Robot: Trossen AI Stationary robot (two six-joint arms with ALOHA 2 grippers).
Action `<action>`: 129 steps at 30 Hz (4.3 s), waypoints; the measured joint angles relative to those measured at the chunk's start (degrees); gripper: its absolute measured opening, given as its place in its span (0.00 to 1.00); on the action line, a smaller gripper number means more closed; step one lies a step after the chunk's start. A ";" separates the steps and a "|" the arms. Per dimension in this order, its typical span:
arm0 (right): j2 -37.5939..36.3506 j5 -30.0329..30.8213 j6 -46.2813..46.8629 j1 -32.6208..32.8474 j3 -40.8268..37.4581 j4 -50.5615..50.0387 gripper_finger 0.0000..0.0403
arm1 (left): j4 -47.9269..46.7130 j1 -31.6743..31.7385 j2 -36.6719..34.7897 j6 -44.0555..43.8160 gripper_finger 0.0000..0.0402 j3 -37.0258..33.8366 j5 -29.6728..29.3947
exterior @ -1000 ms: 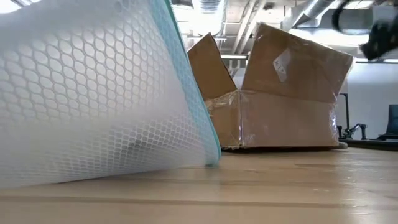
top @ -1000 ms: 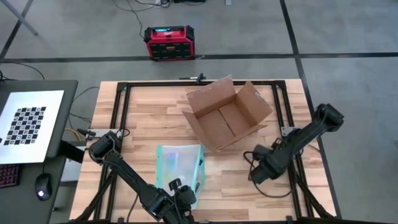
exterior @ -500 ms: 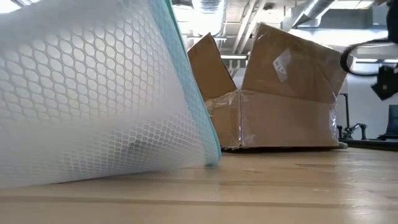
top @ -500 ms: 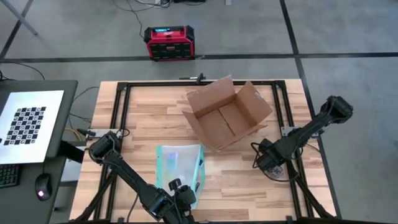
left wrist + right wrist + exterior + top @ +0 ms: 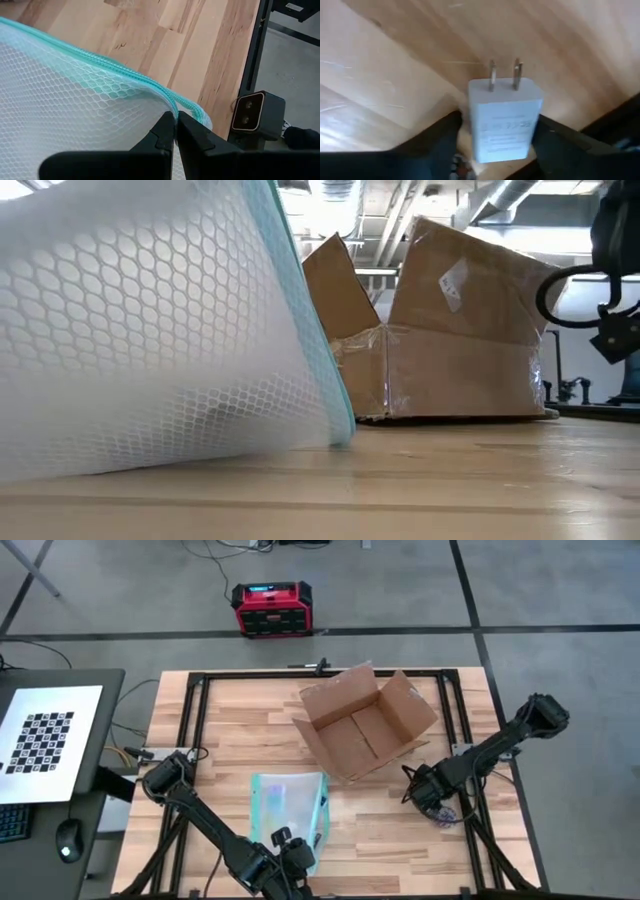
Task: Unpack boxes
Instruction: Put the white charger adapter into the transparent zip bag, then put the red scented candle into the transparent zip bag
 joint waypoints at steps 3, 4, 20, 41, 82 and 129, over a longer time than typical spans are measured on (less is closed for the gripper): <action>0.11 0.02 -0.21 0.08 0.76 1.19 0.36 | 0.00 -0.02 0.00 0.00 0.00 0.00 0.00; 0.13 0.39 -0.27 0.28 1.21 2.01 0.37 | 0.02 -0.02 0.00 0.00 0.00 0.00 0.00; 11.88 16.25 -6.16 0.35 9.69 61.34 0.37 | 0.70 0.20 0.00 0.35 0.00 0.00 0.00; 39.82 15.72 -22.26 -7.27 41.24 63.03 0.37 | 1.02 0.20 0.00 0.00 0.00 0.00 0.00; 10.94 -1.87 -2.41 13.45 24.78 -25.17 0.86 | 1.03 0.20 0.00 0.13 0.00 0.02 0.52; 3.84 -4.66 12.44 16.05 6.06 19.18 0.39 | 1.01 0.20 0.00 -0.76 0.00 0.02 0.57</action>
